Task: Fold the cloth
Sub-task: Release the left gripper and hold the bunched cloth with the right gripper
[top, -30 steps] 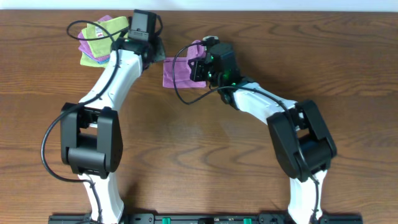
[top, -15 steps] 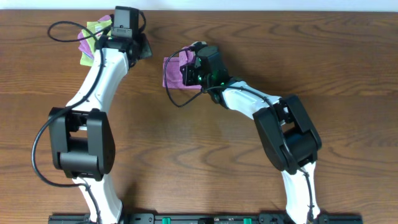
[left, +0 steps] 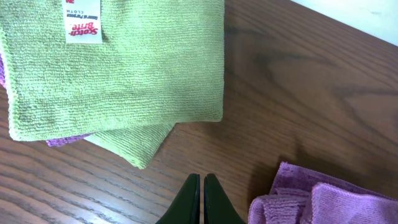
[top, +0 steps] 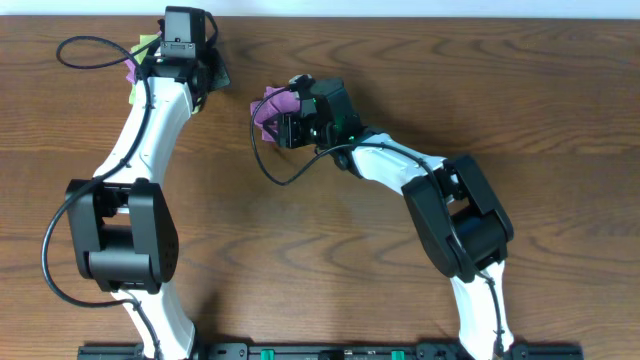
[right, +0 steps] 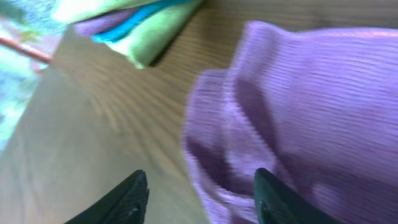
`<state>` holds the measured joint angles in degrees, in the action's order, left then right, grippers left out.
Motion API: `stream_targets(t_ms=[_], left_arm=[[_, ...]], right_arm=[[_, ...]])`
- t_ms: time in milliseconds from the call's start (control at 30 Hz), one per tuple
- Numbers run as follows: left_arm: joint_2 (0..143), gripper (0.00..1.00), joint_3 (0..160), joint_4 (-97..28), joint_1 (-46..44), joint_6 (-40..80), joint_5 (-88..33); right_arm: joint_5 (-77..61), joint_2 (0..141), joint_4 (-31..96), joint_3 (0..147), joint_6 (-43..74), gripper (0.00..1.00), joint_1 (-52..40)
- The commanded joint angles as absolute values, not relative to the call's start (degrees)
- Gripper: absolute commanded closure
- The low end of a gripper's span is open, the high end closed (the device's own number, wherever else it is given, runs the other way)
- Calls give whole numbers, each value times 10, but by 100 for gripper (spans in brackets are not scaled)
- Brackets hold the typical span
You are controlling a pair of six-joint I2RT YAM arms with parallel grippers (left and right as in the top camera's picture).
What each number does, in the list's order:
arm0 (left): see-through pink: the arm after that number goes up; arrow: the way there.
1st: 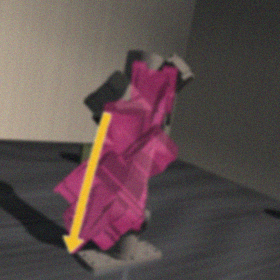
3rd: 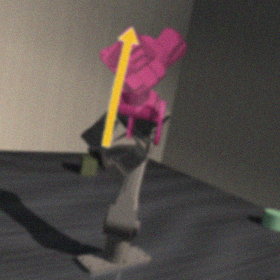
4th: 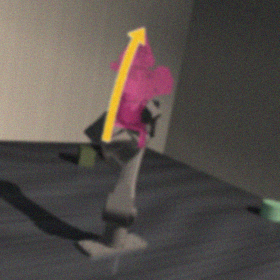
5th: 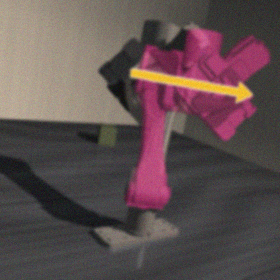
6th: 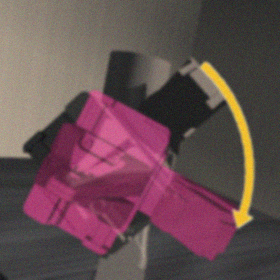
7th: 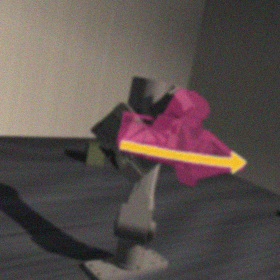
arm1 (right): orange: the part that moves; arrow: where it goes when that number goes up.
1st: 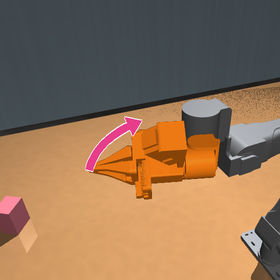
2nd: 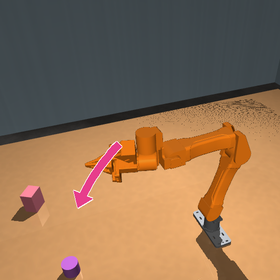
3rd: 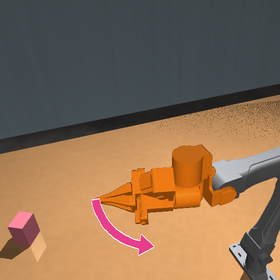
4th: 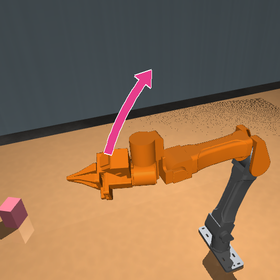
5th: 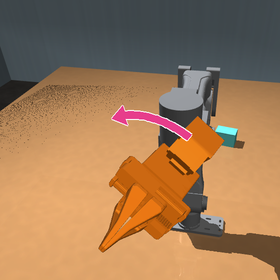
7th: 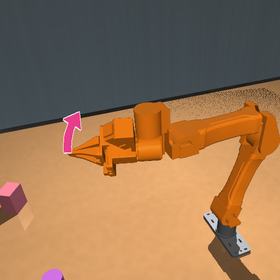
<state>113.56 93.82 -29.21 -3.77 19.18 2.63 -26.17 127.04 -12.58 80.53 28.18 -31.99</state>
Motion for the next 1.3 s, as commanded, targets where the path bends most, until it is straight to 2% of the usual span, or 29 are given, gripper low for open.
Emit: stream_targets(t_ms=[0, 100, 633, 1267], left_arm=[[1119, 94, 948, -294, -33, 180, 36], [1116, 91, 948, -295, -33, 180, 36], [1097, 92, 948, -299, -31, 182, 34], [1097, 92, 948, -298, -31, 184, 32]], right_arm=[[-320, 1276, -144, 818, 282, 42, -326], [-330, 1269, -147, 818, 282, 41, -321], [-310, 1213, -125, 818, 287, 43, -256], [-238, 1257, -74, 818, 286, 44, -306]])
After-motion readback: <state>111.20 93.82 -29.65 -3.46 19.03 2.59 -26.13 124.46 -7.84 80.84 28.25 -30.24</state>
